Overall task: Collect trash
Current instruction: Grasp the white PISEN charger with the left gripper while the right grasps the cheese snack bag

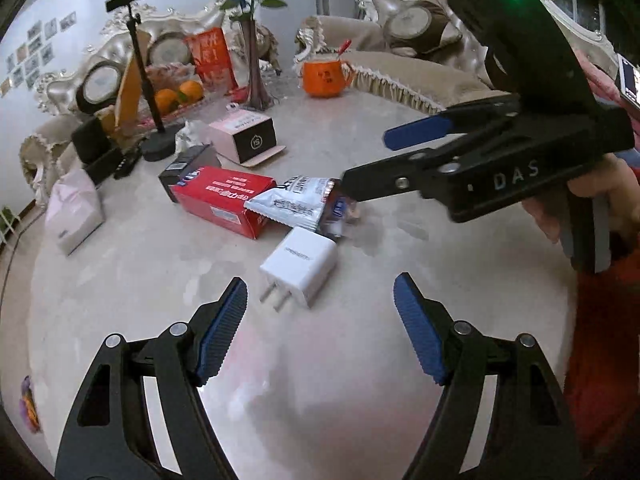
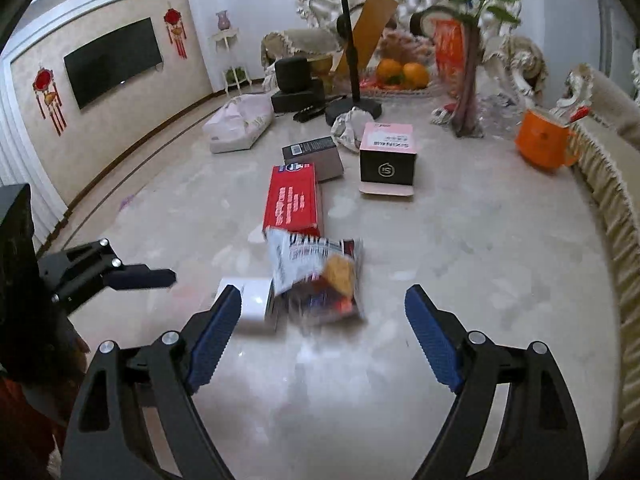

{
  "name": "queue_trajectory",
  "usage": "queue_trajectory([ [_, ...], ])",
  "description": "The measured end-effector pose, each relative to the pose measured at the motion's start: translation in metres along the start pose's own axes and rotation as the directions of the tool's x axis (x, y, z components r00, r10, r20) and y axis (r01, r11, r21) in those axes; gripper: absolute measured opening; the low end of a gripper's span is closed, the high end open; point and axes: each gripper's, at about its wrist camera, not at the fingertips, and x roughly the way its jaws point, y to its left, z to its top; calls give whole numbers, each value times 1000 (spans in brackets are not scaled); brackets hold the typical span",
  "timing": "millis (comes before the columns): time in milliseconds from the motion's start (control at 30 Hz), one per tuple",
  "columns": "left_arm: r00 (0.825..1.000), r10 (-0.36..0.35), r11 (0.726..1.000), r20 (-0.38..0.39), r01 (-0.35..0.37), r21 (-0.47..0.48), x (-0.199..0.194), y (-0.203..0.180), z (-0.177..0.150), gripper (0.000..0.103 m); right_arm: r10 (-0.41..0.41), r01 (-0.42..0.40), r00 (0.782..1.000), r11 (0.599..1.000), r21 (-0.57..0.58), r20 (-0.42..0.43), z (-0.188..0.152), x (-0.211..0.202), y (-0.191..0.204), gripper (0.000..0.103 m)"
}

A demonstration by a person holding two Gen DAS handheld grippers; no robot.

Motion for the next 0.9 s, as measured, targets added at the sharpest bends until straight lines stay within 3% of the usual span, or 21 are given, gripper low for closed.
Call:
queue_trajectory([
  [167, 999, -42, 999, -7, 42, 21, 23, 14, 11, 74, 29, -30, 998, 999, -13, -51, 11, 25, -1, 80],
  [433, 995, -86, 996, -44, 85, -7, 50, 26, 19, 74, -19, 12, 993, 998, -62, -113, 23, 63, -3, 80],
  [600, 986, -133, 991, -104, 133, -6, 63, 25, 20, 74, -80, 66, 988, 991, -115, -130, 25, 74, -11, 80],
  [900, 978, -158, 987, -136, 157, -19, 66, 24, 19, 72, -68, 52, 988, 992, -119, -139, 15, 71, -25, 80],
])
